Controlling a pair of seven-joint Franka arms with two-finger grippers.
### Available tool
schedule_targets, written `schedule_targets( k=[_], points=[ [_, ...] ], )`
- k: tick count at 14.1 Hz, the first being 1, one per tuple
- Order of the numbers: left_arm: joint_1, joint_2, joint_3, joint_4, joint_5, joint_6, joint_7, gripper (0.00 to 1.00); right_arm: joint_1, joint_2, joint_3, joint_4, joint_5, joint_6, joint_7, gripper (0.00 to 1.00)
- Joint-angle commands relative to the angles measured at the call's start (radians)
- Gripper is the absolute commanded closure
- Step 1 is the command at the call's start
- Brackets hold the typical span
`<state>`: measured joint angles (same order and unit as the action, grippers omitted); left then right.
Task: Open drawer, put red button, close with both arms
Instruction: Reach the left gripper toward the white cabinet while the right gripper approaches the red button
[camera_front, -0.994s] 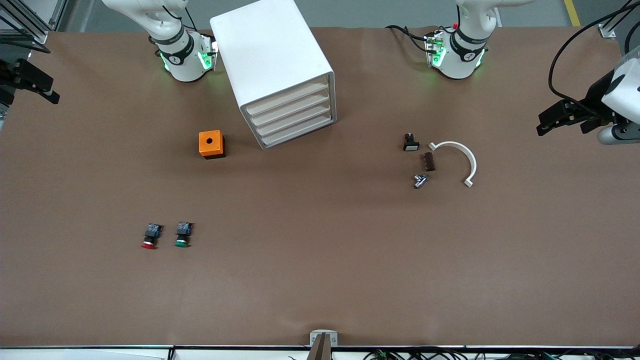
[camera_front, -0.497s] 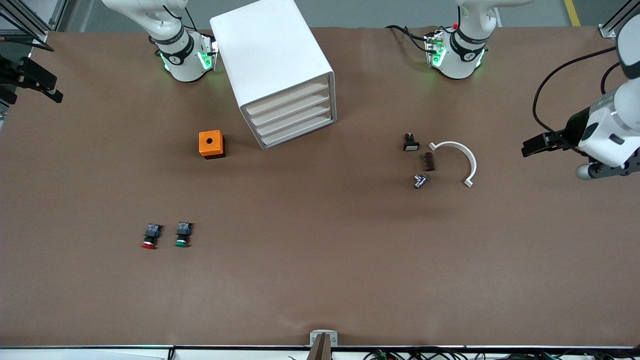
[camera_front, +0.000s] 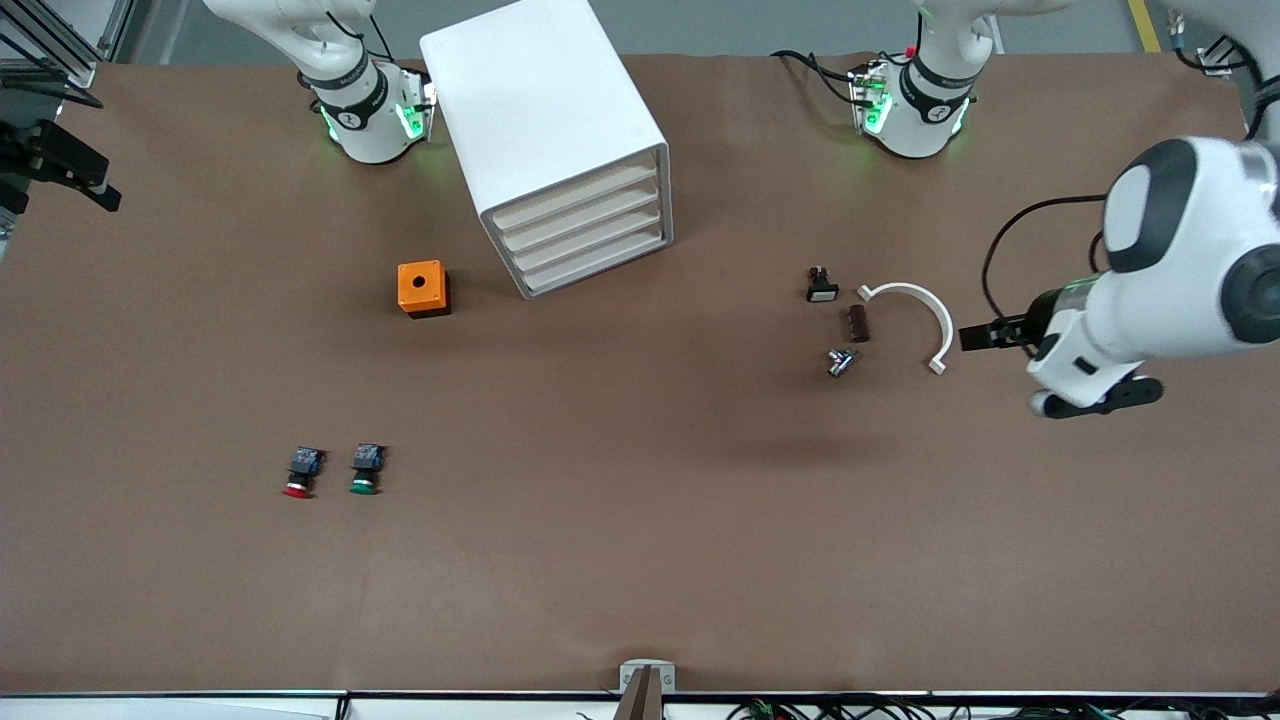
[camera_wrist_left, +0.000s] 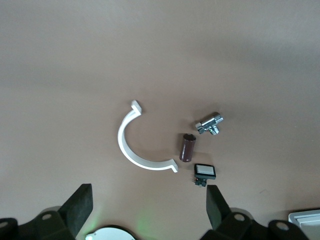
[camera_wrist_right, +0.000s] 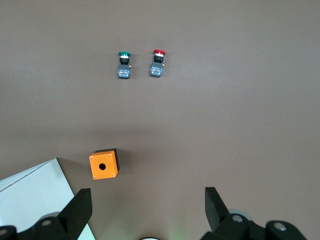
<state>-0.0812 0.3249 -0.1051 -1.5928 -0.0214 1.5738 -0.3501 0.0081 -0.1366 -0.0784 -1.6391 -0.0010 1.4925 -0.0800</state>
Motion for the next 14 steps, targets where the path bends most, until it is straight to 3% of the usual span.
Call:
schedule_targets(
  k=[1,6,10,14],
  points=[
    [-0.081,0.084,-0.001,0.04,0.017,0.008,-0.123,0.0,0.01,0.096,-0.001,0.033,-0.008,0.014,0.005,0.0],
    [-0.225,0.173,-0.001,0.128,0.009,0.014,-0.41,0.0,-0.003,0.253,-0.003,0.076,-0.005,0.035,0.0,0.0],
    [-0.334,0.256,-0.001,0.221,-0.069,-0.023,-0.767,0.0,-0.023,0.307,-0.006,0.079,-0.011,0.06,0.017,0.0],
    [-0.367,0.332,-0.001,0.254,-0.274,-0.023,-1.004,0.0,-0.013,0.356,-0.004,-0.066,0.006,0.344,0.114,0.0]
  ],
)
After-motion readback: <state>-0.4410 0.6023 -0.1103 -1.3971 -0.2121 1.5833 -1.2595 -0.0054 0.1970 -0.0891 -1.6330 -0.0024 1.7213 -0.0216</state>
